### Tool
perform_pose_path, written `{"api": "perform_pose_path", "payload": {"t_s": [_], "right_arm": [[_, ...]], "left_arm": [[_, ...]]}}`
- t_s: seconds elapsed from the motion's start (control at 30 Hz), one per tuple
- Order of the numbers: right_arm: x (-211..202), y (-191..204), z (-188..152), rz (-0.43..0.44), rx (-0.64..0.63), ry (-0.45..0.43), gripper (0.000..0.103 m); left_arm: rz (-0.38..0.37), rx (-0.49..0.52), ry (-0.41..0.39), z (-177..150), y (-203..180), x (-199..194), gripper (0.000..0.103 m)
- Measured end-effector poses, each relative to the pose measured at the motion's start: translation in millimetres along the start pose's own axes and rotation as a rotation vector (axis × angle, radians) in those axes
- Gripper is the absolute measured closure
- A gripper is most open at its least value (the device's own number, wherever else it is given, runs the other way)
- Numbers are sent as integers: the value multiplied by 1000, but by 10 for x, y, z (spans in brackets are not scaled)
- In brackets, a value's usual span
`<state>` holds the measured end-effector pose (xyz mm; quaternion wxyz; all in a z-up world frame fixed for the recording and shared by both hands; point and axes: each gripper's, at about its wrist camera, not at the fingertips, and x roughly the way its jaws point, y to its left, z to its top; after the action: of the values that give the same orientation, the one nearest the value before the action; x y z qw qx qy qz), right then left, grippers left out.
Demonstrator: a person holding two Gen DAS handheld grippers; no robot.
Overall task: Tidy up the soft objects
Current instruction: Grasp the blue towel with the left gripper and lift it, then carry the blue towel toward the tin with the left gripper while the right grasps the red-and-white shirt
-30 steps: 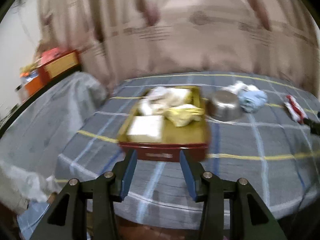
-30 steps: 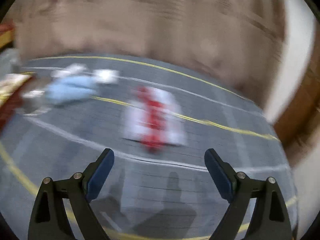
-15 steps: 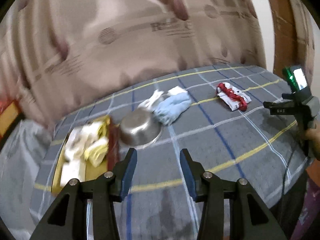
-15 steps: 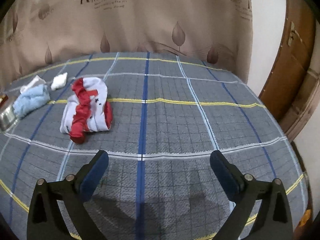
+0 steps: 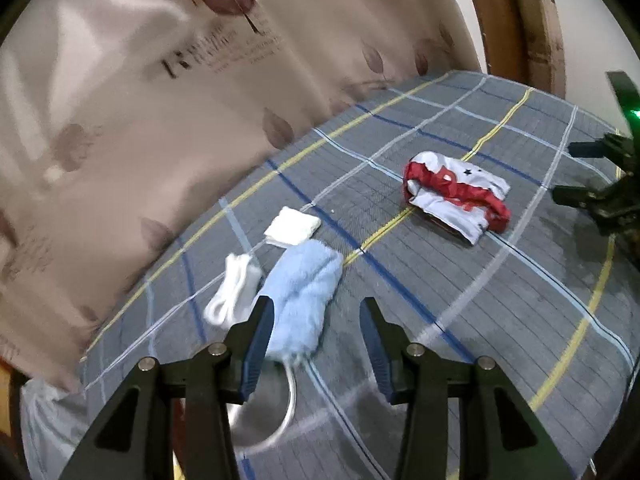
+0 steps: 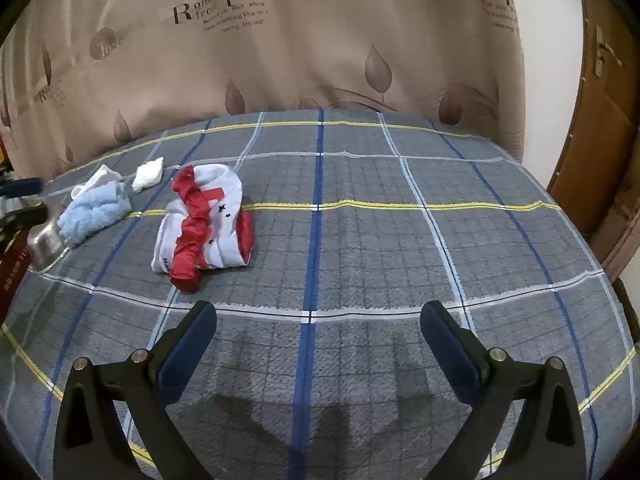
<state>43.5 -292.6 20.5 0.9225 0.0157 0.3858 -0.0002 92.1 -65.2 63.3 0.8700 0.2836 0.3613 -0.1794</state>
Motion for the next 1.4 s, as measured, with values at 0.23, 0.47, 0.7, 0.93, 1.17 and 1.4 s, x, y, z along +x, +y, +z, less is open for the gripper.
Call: {"api": "perform_pose_path", "payload": {"t_s": [0.23,0.47,0.7,0.93,1.17,1.4], "right_arm": [[-24,-3,0,39,-3,-16,2],[-34,12,5,60,-9,-24,2],[-48,13,3,71,-8,-34,2],[-39,-2,6,74,2,-37,2],[-23,-6,14,68,14,-38,1],[2,-12,21,62,13,-28,1]], "left_arm": [[-99,-24,101,188,286,509,58],[-199,-14,199,203,394,823,58],[-218,-25,302,176,507,1138,57],[-239,-30,323,169,385,1259,56],[-145,-237,234,90,282,798,81],[-173,-577,103,-287,153,-47,81]]}}
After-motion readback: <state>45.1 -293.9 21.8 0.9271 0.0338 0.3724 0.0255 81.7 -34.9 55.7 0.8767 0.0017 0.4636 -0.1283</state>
